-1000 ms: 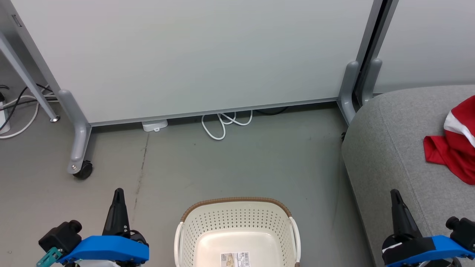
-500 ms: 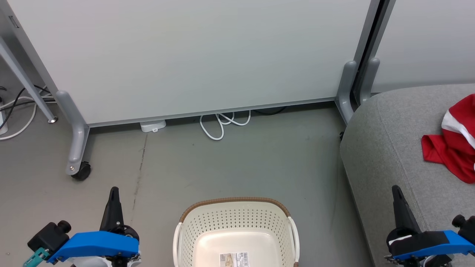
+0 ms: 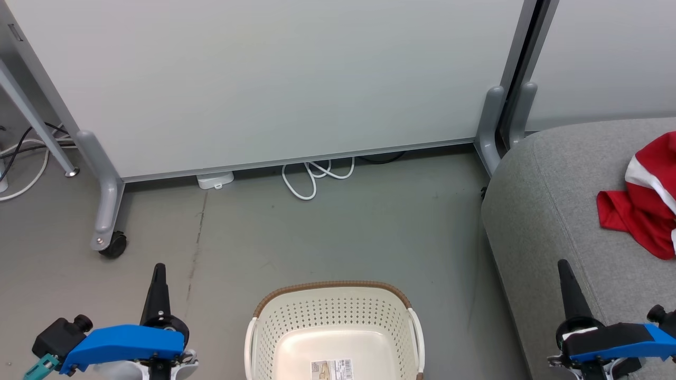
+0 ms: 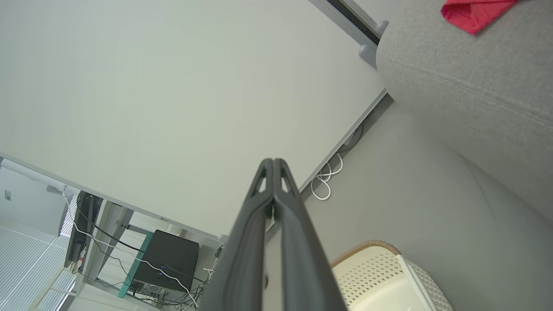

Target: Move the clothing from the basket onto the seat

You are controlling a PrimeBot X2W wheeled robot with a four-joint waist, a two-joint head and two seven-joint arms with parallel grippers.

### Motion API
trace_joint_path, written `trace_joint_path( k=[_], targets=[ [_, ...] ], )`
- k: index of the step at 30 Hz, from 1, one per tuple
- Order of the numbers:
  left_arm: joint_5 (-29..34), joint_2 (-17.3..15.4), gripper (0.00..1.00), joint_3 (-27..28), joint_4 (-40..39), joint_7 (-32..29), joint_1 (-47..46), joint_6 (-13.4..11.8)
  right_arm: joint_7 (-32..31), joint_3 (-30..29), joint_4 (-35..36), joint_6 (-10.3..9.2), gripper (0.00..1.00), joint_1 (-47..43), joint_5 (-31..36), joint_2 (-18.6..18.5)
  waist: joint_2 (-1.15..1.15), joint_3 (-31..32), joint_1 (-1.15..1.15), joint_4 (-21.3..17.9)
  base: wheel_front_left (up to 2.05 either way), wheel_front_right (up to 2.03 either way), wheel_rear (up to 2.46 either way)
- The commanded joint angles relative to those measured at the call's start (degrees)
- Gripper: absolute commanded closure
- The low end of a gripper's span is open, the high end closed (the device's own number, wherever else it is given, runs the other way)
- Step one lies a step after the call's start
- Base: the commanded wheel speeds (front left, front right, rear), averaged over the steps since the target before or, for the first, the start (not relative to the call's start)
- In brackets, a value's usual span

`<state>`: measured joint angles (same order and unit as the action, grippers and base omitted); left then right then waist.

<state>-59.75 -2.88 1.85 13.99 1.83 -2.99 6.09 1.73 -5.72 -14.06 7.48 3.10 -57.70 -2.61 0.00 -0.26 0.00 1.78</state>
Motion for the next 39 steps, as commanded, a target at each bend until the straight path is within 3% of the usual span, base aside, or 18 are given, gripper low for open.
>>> trace_joint_path(
  k=[1, 39],
  targets=[
    [-1.5, 0.0, 1.00, 0.6, -0.5, -0.4, -1.7, 0.4, -0.3, -0.1, 0.6, 0.02, 1.00, 1.3, -1.7, -0.3, 0.00, 0.0, 0.00, 0.0, 0.00, 0.00, 0.00],
    [-21.7, 0.0, 1.00, 3.3, -0.2, -5.7, -3.0, 1.1, -5.6, -0.6, 0.3, 0.03, 1.00, 2.9, -23.0, -0.4, 0.00, 0.0, 0.00, -1.0, 0.00, 0.00, 0.00]
  ],
)
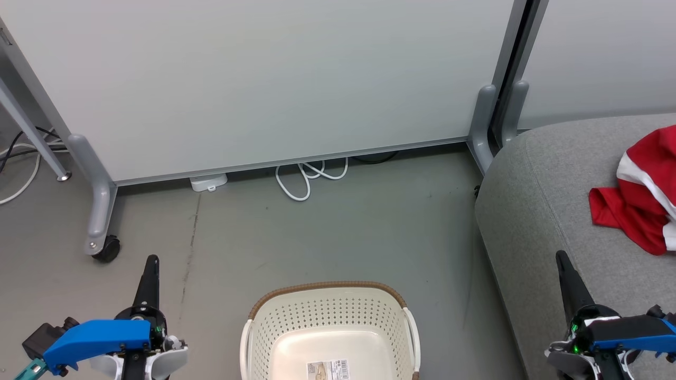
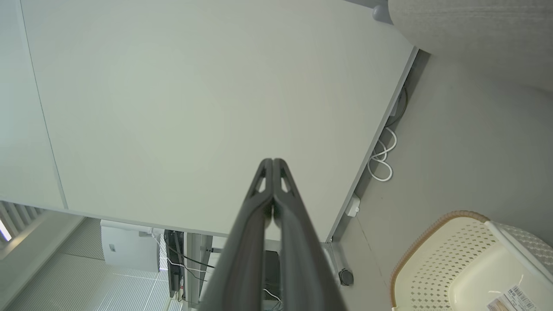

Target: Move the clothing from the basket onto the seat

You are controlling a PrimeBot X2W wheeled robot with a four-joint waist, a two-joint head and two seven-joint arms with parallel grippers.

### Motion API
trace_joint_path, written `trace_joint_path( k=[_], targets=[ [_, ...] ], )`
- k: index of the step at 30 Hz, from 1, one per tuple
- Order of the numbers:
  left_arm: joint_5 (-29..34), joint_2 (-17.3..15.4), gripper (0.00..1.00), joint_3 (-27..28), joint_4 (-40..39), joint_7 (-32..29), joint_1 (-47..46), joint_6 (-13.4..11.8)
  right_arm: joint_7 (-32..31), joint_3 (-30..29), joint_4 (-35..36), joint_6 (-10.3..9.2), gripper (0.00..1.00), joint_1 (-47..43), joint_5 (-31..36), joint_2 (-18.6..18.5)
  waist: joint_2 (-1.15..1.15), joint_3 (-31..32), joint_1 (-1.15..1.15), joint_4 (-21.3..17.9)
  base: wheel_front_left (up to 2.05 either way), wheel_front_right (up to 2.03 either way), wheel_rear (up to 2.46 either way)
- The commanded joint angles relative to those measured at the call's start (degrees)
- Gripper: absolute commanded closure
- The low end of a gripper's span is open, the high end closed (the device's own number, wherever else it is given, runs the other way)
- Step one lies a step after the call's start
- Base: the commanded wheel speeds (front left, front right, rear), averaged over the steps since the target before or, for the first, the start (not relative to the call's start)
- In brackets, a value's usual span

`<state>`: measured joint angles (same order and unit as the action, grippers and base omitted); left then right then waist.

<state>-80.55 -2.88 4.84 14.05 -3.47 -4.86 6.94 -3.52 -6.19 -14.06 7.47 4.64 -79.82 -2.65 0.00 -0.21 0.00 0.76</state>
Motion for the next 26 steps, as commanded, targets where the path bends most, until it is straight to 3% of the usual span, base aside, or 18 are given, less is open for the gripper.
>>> trace_joint_path(
  k=[1, 26],
  targets=[
    [-1.3, 0.0, 1.00, 0.4, -0.2, -0.5, -1.1, 0.3, -0.4, -0.2, 0.3, 0.04, 1.00, 1.3, -1.4, -0.3, 0.00, 0.0, 0.00, 0.0, 0.00, 0.00, 0.00],
    [-11.5, 0.0, 1.00, 1.8, 0.0, -3.1, -1.7, 0.8, -3.1, -0.4, 0.0, 0.04, 1.00, 1.9, -12.2, -0.4, 0.00, 0.0, 0.00, -0.7, 0.00, 0.00, 0.00]
  ],
)
